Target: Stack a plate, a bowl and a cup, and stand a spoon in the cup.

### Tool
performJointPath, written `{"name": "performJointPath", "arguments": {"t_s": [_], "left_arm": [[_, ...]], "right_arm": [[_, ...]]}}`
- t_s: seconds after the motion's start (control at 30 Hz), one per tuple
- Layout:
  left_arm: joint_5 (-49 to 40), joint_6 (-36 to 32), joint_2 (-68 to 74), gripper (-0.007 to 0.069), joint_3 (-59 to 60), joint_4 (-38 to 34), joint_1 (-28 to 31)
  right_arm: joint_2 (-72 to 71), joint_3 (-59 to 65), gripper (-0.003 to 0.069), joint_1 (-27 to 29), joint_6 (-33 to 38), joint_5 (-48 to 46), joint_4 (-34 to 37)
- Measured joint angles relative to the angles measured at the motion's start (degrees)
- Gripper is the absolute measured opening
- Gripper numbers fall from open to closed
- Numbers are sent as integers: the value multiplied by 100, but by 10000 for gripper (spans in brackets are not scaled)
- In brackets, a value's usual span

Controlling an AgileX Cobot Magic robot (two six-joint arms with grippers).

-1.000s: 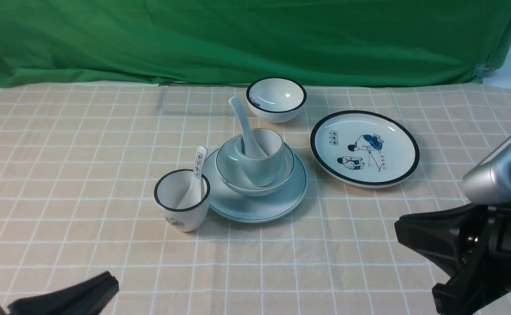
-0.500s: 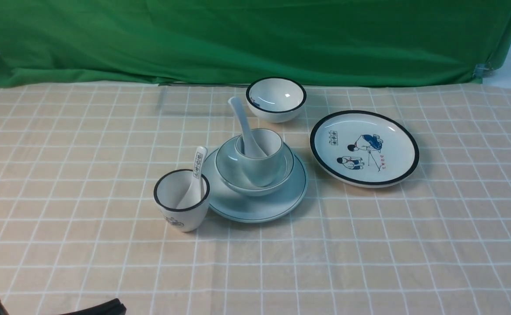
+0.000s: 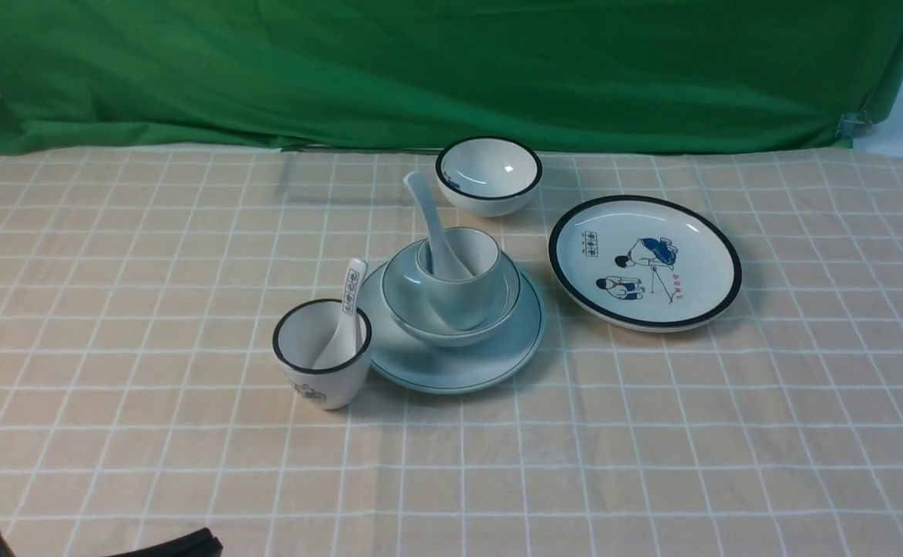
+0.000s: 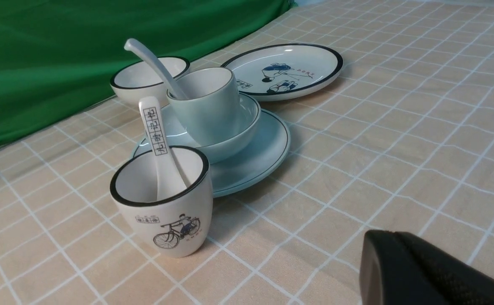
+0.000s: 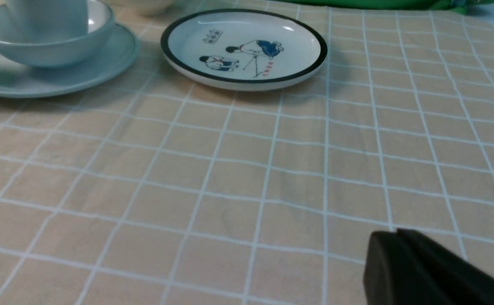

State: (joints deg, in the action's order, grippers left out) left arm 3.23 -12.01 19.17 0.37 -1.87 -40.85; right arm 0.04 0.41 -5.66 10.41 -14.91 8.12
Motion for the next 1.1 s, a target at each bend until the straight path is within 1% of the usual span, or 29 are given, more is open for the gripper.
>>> {"name": "performJointPath", "arguments": {"t_s": [0.2, 0.57, 0.63, 0.7, 0.73, 0.77, 0.8, 0.83, 0.87, 0.9, 0.93, 0.97, 1.0, 1.07, 1.1], "left_arm": [[0, 0, 0, 1, 0, 14, 0], [0, -56, -28, 1, 0, 18, 0], [95, -108, -151, 1, 0, 13, 127], [383, -43, -379, 1, 0, -70, 646], [383, -43, -402, 1, 0, -70, 646], [610, 48, -651, 1, 0, -234, 1252], [624, 60, -652, 1, 0, -253, 1324], [668, 196, -960, 1, 0, -418, 1918], [620, 299, -1147, 1, 0, -489, 2278], [526, 400, -1301, 1, 0, -530, 2557], [462, 415, -1377, 1, 0, -537, 2690], [122, 503, -1641, 1, 0, -564, 3103], [-283, 543, -1787, 1, 0, -579, 3388], [-1127, 584, -1888, 1, 0, -592, 3725], [-1201, 591, -1897, 1, 5, -592, 3753]], "right_arm": [[0, 0, 36, 0, -32, -14, 11], [0, 0, 41, 0, -39, -18, 11], [0, 0, 51, 0, -34, -18, 11], [0, 0, 62, 0, -34, -25, 11], [0, 0, 63, 0, -34, -25, 11], [0, 0, 70, 0, -34, -25, 11], [0, 0, 71, 0, -34, -25, 11], [0, 0, 76, 0, -34, -30, 11], [0, 0, 77, 0, -34, -30, 11], [0, 0, 78, 0, -34, -30, 11], [0, 0, 79, 0, -34, -30, 11], [0, 0, 85, 0, -34, -30, 11], [0, 0, 89, 0, -34, -30, 11], [0, 0, 95, 0, -34, -30, 11], [0, 0, 95, 0, -34, -30, 16]]}}
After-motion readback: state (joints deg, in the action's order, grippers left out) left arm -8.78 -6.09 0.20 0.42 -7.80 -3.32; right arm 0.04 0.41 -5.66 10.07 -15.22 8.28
